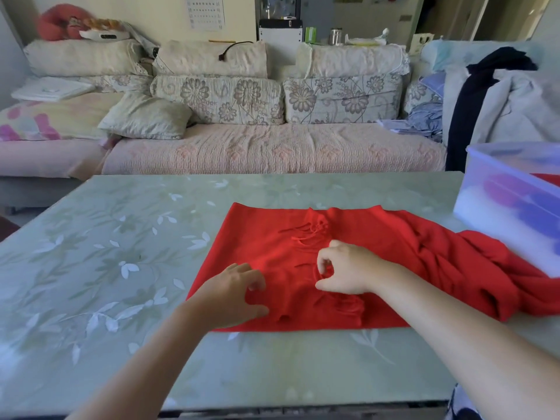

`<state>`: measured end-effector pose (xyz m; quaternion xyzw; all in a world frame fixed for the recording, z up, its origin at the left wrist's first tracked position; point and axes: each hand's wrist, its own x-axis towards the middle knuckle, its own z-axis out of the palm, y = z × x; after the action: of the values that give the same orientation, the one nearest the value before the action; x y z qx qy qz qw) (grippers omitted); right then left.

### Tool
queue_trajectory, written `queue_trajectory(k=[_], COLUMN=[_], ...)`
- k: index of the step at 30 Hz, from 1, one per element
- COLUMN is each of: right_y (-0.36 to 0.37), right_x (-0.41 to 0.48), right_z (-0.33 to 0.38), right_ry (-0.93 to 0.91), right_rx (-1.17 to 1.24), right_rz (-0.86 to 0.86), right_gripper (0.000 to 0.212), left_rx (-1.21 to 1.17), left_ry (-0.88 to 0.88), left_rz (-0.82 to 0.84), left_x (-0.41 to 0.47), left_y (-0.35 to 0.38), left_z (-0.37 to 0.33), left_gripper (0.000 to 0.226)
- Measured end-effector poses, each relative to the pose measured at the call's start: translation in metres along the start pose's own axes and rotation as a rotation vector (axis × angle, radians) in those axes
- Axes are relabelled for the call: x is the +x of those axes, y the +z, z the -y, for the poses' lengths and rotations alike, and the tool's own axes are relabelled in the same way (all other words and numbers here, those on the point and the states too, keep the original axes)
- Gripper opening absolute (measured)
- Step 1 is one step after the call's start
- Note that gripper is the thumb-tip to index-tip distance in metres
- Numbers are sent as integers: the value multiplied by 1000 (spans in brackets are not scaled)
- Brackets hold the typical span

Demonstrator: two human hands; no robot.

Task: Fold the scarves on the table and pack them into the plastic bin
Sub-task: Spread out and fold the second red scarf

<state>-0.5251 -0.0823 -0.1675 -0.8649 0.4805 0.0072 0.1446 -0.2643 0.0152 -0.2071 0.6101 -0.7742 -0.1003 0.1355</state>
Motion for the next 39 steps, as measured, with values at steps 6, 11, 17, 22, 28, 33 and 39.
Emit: queue_trajectory(k=[6,11,17,22,28,33,39], right_y=[8,9,-6,-13,-8,-5,-9], right_x=[-16,-23,-31,-42,-56,-48,10], right_z=[11,12,6,-13,-31,-25,-22], right_ry=[342,207,288,303,313,288,272], right_rx=[-153,125,590,509,316,-87,61], right_rz=[130,-41,-280,-288,-46,-5,-265], right_gripper=[59,33,31,30,20,11,13], left_rx=[51,78,147,202,37,-71,-55], left_ry=[57,77,86,53,-74,-106,-106], left_rz=[6,-56,-131,-205,-8,1,-230], left_x=[-22,-29,-35,-41,-46,-33,15], left_y=[-4,-2,3,3,-4,-21,-20], left_z=[0,-3,-2,4,12,3,24], left_gripper=[52,27,42,48,33,8,21])
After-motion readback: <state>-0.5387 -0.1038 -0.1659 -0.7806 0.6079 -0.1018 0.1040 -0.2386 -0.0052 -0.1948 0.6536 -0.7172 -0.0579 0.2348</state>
